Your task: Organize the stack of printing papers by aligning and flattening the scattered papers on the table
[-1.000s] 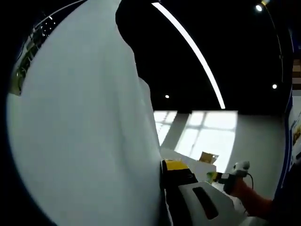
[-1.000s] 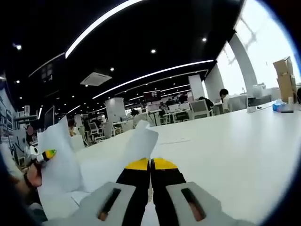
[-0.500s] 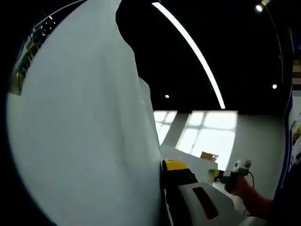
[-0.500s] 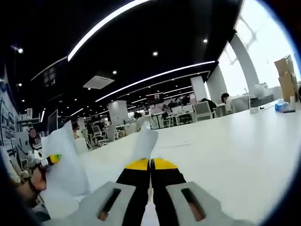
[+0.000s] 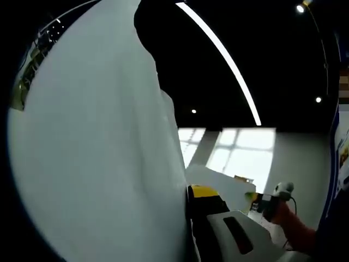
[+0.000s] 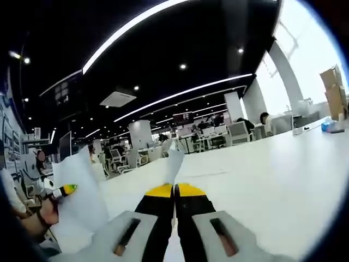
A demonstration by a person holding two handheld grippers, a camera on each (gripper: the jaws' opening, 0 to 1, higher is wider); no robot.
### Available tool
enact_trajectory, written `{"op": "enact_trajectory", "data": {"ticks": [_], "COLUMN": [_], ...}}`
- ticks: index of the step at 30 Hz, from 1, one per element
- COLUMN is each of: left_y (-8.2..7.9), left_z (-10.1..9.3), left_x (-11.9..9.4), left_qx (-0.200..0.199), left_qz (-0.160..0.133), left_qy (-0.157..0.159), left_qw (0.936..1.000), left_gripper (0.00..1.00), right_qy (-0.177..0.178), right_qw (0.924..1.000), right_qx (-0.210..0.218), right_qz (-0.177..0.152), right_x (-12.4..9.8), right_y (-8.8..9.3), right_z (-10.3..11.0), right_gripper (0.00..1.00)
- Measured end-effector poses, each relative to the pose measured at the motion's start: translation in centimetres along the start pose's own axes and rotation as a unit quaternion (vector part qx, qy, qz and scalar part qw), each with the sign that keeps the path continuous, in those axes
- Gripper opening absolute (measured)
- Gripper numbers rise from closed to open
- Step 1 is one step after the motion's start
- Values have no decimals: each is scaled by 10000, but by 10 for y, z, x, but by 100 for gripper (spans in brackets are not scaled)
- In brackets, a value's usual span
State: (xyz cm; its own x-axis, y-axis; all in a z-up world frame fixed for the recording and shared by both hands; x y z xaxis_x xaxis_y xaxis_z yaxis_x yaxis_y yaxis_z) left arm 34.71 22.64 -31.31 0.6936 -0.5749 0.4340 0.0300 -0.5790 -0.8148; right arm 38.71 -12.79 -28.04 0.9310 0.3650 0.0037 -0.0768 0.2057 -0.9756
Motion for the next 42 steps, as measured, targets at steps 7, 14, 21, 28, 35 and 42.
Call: {"op": "enact_trajectory", "data": {"ticks": [7,14,21,28,35,42], "left_y": [0,1,1,1,1,1], "left_z": [0,0,2,4,5,6], "left_x": [0,0,-1,-2,-2,-2], "left_qx": [5,7,12,12,13,14], "left_qz": [8,37,44,44,46,49], "left_qy": [-2,-4,-10,-20,-22,-20], "left_qw": [10000,10000,10000,10000,10000,10000], "left_gripper": [7,7,7,8,8,8], "right_qy": [-70,-162,-220,-315,-426,-528], "right_qw": [9999,9997,9995,9990,9985,9977], "right_qx": [-4,-20,-33,-74,-127,-180], "right_qz": [-81,-165,-228,-320,-332,-384], "right_x": [-3,-6,-9,-12,-13,-14], "right_y": [-7,-15,-22,-30,-34,-39], "right_z": [6,12,16,24,34,42], "right_gripper": [0,0,0,0,0,0]}}
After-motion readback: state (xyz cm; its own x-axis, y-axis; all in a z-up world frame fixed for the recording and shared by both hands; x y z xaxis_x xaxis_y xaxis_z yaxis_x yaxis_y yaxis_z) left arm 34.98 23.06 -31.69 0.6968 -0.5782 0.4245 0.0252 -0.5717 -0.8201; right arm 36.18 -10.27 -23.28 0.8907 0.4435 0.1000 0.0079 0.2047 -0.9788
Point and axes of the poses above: the point that each gripper's makers call its tool centre point, and the gripper's own axes: x roughly forward along the fingers, z roughly to its left, y roughly out of its underside, the point moved 3 cm from there along -x, roughly backward along the fingers, and after that the axes turned 10 degrees about y, right-handed, at the moved point
